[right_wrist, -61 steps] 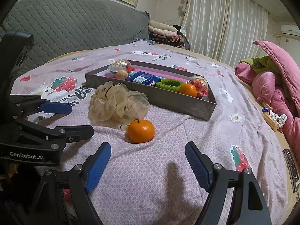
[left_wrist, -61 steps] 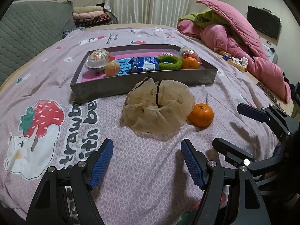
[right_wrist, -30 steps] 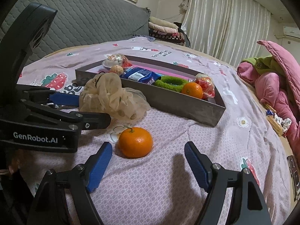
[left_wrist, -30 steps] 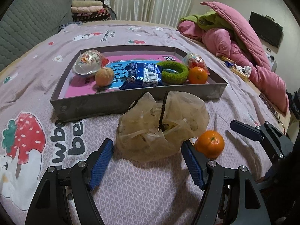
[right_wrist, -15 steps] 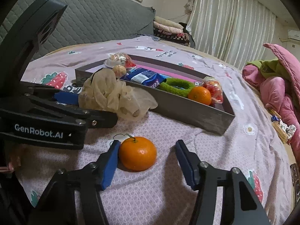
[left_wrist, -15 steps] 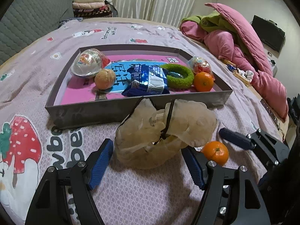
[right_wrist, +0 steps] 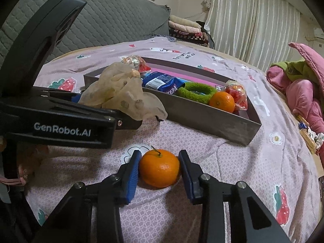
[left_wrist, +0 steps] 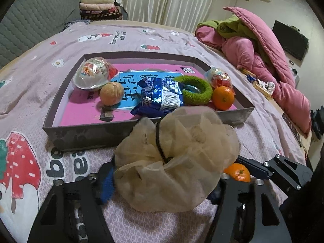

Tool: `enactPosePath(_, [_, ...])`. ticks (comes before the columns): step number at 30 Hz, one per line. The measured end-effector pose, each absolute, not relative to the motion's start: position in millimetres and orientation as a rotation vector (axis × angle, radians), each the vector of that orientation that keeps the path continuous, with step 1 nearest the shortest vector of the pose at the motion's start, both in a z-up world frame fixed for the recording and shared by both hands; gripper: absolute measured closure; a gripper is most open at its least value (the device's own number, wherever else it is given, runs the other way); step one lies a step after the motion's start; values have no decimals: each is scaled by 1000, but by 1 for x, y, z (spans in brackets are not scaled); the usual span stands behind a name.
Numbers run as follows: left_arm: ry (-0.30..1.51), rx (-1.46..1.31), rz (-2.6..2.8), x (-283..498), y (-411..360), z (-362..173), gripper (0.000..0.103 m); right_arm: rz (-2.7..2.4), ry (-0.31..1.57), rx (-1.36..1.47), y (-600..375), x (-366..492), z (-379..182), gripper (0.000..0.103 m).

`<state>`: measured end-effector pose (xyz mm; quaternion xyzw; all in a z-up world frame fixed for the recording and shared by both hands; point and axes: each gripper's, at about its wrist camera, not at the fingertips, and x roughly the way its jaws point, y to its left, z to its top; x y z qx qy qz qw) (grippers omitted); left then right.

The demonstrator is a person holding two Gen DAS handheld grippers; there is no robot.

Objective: Organize objects
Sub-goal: 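Grasp the beige mesh sponge with left tool while right tool grasps the orange, then lift the sponge and orange and carry both toward the tray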

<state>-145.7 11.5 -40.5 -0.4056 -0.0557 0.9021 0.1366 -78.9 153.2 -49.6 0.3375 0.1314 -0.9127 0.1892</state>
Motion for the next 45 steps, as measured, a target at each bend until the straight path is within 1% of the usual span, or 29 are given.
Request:
enactPosePath(2, [-168, -1176, 2615, -147, 10, -41, 56, -2569, 357, 953, 155, -79, -49, 65])
enactPosePath(3, [-175, -1178, 2614, -148, 10, -41, 58, -2569, 352, 955, 155, -80, -49, 65])
enactPosePath(5, [-191, -1181, 2607, -148, 8, -41, 72, -2573, 349, 955, 156, -80, -49, 65])
enactPosePath(8, [-208, -1181, 2594, -147, 6, -39, 79, -2578, 344, 955, 156, -80, -48, 65])
enactPosePath(10, [-211, -1177, 2589, -145, 6, -38, 81, -2582, 336, 955, 158, -80, -48, 65])
enactPosePath(19, [-244, -1132, 2563, -133, 5, -27, 82, -2615, 272, 929, 170, -80, -39, 65])
enactPosePath(22, [-257, -1103, 2572, -129, 1, -21, 82, -2627, 247, 908, 174, -80, -34, 67])
enactPosePath(28, [-274, -1080, 2587, -128, -5, -15, 82, -2643, 216, 868, 179, -80, -27, 67])
enactPosePath(33, [-277, -1080, 2589, -128, -6, -15, 82, -2629, 231, 882, 177, -81, -30, 67])
enactPosePath(42, [-289, -1074, 2589, -130, -7, -14, 82, -2588, 354, 912, 160, -81, -40, 68])
enactPosePath(45, [-287, -1075, 2590, -130, -7, -15, 82, -2579, 337, 926, 162, -82, -41, 69])
